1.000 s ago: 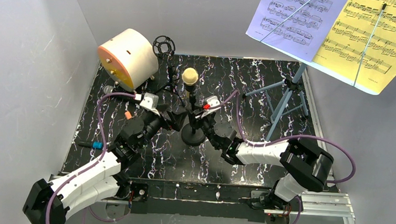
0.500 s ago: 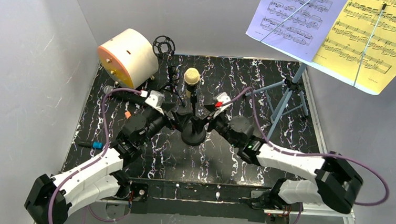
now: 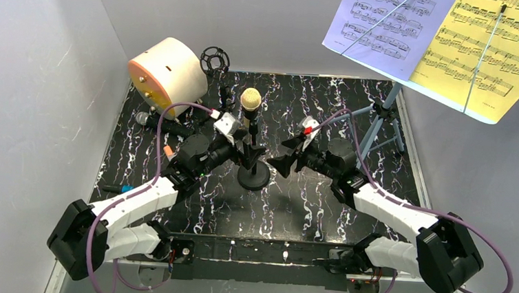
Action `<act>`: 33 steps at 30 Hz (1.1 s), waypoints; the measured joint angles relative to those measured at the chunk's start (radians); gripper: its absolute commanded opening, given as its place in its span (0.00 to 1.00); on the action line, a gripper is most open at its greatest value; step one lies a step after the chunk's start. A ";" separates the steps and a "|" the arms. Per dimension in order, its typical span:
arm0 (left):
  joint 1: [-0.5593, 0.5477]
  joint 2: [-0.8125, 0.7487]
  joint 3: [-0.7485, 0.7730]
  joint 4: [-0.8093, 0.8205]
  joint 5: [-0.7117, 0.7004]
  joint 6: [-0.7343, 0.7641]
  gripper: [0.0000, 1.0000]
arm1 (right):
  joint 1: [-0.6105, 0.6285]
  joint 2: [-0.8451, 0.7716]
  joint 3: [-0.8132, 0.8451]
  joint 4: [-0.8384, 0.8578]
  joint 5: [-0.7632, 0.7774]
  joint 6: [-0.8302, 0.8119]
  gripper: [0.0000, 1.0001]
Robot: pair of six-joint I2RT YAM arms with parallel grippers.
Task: Pack up the instrument practice props
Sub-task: Move the microphone stand with the microphone to the center of the board, then unscrew the knob on the microphone stand.
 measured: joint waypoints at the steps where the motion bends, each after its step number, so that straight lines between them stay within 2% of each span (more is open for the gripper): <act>1: 0.000 0.010 0.000 0.007 0.007 0.011 0.74 | 0.000 0.009 0.000 0.001 -0.029 -0.020 0.89; 2: 0.000 0.019 0.001 0.014 0.014 0.021 0.70 | -0.001 0.018 0.000 0.002 -0.054 -0.045 0.89; 9: 0.000 0.065 0.004 0.050 0.060 0.078 0.20 | -0.005 0.071 -0.037 0.064 -0.180 -0.298 0.86; 11: 0.000 0.069 0.004 0.054 0.072 0.096 0.10 | -0.005 0.093 -0.038 0.073 -0.198 -0.369 0.81; 14: 0.002 0.071 0.004 0.056 0.095 0.128 0.02 | -0.005 0.123 -0.038 0.074 -0.222 -0.473 0.75; 18: 0.006 0.071 0.004 0.057 0.140 0.154 0.00 | -0.004 0.141 -0.037 0.075 -0.230 -0.559 0.72; 22: 0.013 0.071 0.004 0.057 0.180 0.176 0.00 | 0.015 0.141 -0.037 0.100 -0.210 -0.624 0.64; 33: 0.019 0.074 0.003 0.059 0.251 0.160 0.00 | 0.163 0.178 -0.037 0.128 0.012 -0.791 0.55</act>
